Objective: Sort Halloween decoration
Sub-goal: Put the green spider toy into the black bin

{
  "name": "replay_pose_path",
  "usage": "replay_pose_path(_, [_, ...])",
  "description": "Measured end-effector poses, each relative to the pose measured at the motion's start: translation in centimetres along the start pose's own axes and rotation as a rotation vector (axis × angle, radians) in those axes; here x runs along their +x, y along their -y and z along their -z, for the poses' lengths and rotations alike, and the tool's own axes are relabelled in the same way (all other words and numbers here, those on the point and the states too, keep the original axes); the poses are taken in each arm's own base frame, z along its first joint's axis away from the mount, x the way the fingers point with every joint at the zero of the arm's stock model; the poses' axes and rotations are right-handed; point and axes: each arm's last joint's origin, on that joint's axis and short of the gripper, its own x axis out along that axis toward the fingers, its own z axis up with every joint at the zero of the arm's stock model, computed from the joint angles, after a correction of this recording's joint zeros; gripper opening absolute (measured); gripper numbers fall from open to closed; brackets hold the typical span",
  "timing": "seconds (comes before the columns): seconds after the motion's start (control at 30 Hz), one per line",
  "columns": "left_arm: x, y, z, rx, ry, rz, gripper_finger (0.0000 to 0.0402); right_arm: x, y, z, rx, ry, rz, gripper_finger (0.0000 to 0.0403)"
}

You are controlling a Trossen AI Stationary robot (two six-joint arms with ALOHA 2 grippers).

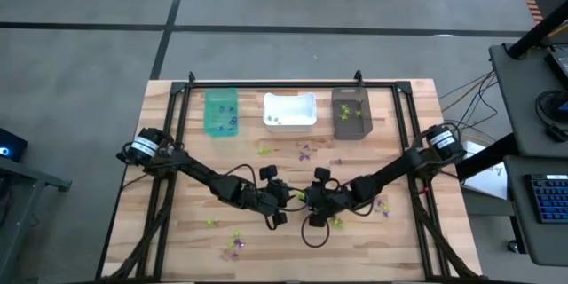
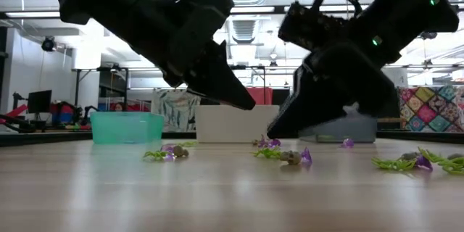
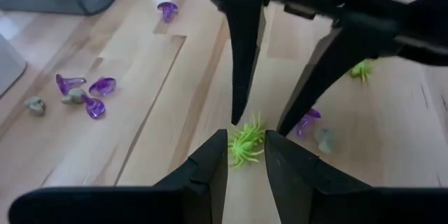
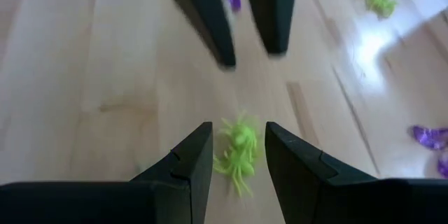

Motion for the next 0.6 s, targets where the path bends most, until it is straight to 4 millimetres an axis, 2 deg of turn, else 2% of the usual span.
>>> replay_pose_path(0.43, [0.0,0.0,0.0,-0.001,0.003,0.001,0.0078,1.4,0.0,0.9,0.023,-0.019,0.017,0.0121])
replay_pose_path(0.6, [0.0,0.0,0.0,-0.001,0.003,0.001,0.0078,1.6,0.2,0.9,0.03,-0.021,0.021,0.0081])
